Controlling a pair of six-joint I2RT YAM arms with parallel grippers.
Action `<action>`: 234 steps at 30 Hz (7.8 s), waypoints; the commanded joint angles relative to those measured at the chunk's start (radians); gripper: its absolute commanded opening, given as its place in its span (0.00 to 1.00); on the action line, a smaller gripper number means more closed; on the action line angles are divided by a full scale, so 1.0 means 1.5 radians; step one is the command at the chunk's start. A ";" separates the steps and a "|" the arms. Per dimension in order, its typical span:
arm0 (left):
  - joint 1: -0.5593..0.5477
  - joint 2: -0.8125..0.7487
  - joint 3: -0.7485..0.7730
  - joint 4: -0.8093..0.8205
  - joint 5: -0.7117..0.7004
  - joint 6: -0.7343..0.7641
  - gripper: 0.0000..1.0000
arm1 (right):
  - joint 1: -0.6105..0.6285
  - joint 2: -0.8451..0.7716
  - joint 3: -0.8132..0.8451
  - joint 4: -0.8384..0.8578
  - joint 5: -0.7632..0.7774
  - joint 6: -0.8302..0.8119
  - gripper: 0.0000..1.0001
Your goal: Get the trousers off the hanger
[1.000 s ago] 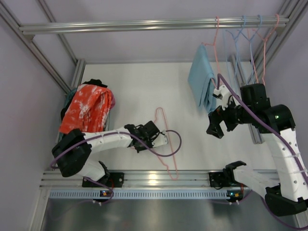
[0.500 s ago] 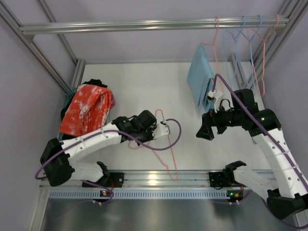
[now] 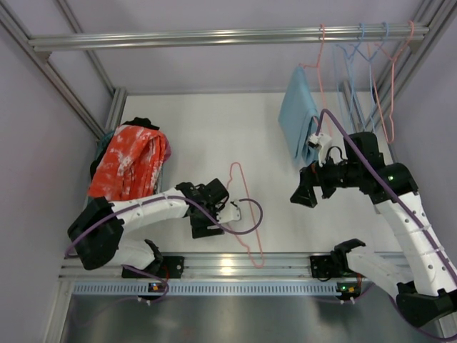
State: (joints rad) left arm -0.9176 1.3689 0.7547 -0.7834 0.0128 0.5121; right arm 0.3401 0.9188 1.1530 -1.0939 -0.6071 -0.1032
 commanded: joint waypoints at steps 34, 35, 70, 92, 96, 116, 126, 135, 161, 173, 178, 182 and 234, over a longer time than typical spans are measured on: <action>0.023 0.080 -0.090 0.177 0.031 0.031 0.00 | 0.009 -0.024 -0.030 0.044 -0.023 0.021 0.98; 0.023 0.076 -0.084 0.173 0.031 0.025 0.00 | 0.010 -0.023 -0.033 0.048 -0.026 0.026 0.98; 0.024 -0.009 0.143 -0.045 -0.001 -0.010 0.00 | 0.116 0.146 -0.405 0.695 -0.032 0.472 0.80; 0.024 -0.061 0.213 -0.069 0.030 -0.085 0.00 | 0.160 0.315 -0.346 0.860 -0.159 0.556 0.00; 0.034 -0.097 0.210 -0.063 0.049 -0.130 0.00 | 0.160 0.267 -0.323 0.851 -0.218 0.560 0.00; 0.373 -0.191 0.439 0.037 0.679 -0.434 0.88 | 0.139 0.083 -0.063 0.424 -0.252 0.211 0.00; 0.345 -0.139 0.443 0.124 0.694 -0.537 0.87 | 0.147 0.095 -0.002 0.382 -0.249 0.166 0.00; 0.233 -0.129 0.420 0.152 0.594 -0.549 0.44 | 0.185 0.137 0.050 0.380 -0.231 0.149 0.00; 0.383 -0.127 0.381 0.200 0.388 -1.132 0.00 | 0.216 -0.053 0.076 0.224 0.208 -0.242 0.93; 0.406 -0.118 0.381 0.195 0.391 -1.212 0.00 | 0.475 0.013 -0.044 0.411 0.576 -0.469 0.98; 0.406 -0.133 0.377 0.194 0.414 -1.213 0.00 | 0.489 0.052 -0.079 0.549 0.698 -0.476 0.99; 0.406 -0.144 0.370 0.193 0.424 -1.210 0.00 | 0.489 0.066 -0.102 0.622 0.735 -0.503 0.99; 0.560 -0.307 0.253 0.317 0.322 -0.681 0.99 | -0.034 -0.291 0.157 0.177 0.318 -0.123 0.00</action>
State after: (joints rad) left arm -0.0273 0.8936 1.1484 -0.3378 0.5049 -0.6983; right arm 0.4065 0.5171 1.3411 -0.7422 -0.0872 -0.4198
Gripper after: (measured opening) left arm 0.987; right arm 0.022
